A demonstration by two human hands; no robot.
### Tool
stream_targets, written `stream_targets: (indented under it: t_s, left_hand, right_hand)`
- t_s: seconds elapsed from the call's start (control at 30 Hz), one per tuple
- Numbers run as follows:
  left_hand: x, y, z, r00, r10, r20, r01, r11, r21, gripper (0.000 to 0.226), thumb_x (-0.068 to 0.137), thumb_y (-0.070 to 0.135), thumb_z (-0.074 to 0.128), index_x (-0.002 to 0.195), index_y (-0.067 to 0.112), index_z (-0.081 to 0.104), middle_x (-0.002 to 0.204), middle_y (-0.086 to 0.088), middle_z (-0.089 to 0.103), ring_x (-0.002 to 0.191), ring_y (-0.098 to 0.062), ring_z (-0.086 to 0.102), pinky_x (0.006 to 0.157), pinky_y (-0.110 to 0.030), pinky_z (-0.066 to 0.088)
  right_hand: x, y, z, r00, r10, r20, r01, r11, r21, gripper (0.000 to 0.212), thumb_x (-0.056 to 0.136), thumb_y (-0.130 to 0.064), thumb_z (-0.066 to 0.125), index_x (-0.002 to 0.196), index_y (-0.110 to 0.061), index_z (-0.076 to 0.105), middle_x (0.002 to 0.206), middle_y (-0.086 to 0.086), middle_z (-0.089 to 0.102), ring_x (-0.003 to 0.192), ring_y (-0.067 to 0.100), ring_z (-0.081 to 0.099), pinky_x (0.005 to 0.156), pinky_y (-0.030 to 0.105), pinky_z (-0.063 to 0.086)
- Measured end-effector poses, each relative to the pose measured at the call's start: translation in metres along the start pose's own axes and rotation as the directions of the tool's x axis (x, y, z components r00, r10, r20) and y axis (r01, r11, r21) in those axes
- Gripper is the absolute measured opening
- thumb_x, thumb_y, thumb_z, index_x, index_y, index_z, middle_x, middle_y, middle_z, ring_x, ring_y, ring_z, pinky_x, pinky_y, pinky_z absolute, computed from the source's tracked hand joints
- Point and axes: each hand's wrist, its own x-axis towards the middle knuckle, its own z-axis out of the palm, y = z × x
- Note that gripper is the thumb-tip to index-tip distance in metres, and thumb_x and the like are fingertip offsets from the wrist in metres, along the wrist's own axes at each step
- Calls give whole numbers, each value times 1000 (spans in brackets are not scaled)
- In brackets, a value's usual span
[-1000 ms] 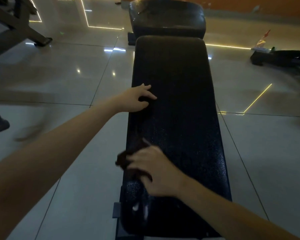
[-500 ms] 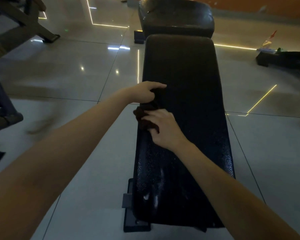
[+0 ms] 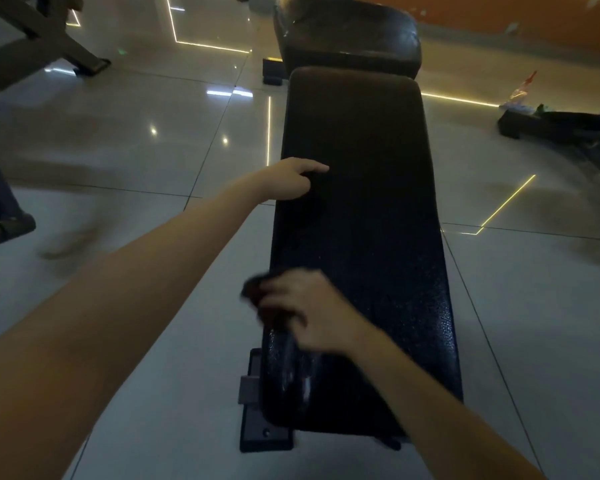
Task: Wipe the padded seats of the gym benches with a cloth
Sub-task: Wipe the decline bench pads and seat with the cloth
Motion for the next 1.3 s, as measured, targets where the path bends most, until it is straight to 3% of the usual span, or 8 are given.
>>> stream_targets:
  t_s: [0.2,0.33,0.53,0.7,0.83,0.97,1.1,1.3]
  left_hand:
    - [-3,2,1,1000,-3,-14,2,999,-47,66,90,-6,43,148,27,40,154,-4,35,143,-24,31,118,-47,29]
    - [0,3,2,1000,11,-15,-11,1000,-26,64,92,-4,42,147,29,41,157,-4,30,145,-24,27,119,-46,25]
    - [6,-3,7,998,46,-38,-47,998,-30,59,93,-1,43,142,31,46,154,-4,35,142,-28,33,118,-48,27]
    - [3,-13,37,990,142,-4,-138,971,194,54,97,11,52,146,30,41,164,-5,6,151,-23,-5,123,-46,8]
    - [-4,-9,40,986,167,-23,-163,979,124,68,100,18,50,156,30,15,164,-3,12,151,-24,2,123,-43,10]
    - [-10,-4,35,992,101,-79,-104,994,-36,70,102,23,47,156,33,5,160,-6,25,146,-24,27,120,-40,23]
    - [-14,-6,35,993,93,-78,-100,991,-91,66,103,25,45,156,33,7,160,-5,26,145,-23,29,118,-38,27]
    - [-10,-7,35,993,78,-85,-82,995,-48,58,103,18,42,155,31,20,157,0,33,138,-26,41,114,-42,35]
  right_hand:
    - [23,57,-56,910,293,-294,-300,954,22,50,79,-3,61,125,-20,67,140,-2,57,132,22,44,112,49,30]
    - [-16,20,-22,926,274,-259,-257,961,100,48,71,-12,64,118,-21,70,135,-3,61,127,19,52,112,53,30]
    - [-102,-49,42,995,91,-37,-82,978,191,50,74,-18,55,122,-27,68,143,-14,54,133,7,43,114,32,22]
    - [-86,-25,28,995,49,-87,-52,998,-29,59,71,-13,52,126,-29,64,145,-10,52,133,11,45,114,38,25]
    - [-39,33,-18,801,336,-496,-371,928,30,51,72,-11,52,120,-22,68,135,-2,61,124,19,55,107,47,36]
    - [-8,66,-51,745,424,-515,-470,882,47,43,79,-7,65,120,-17,69,133,3,63,123,27,56,110,48,36]
    - [-27,44,-36,833,308,-459,-337,941,20,44,72,-9,67,115,-14,71,128,6,65,119,27,60,104,53,42]
    - [-105,-38,40,995,69,-72,-60,992,114,53,72,-15,59,123,-25,69,144,-10,53,134,6,43,118,25,12]
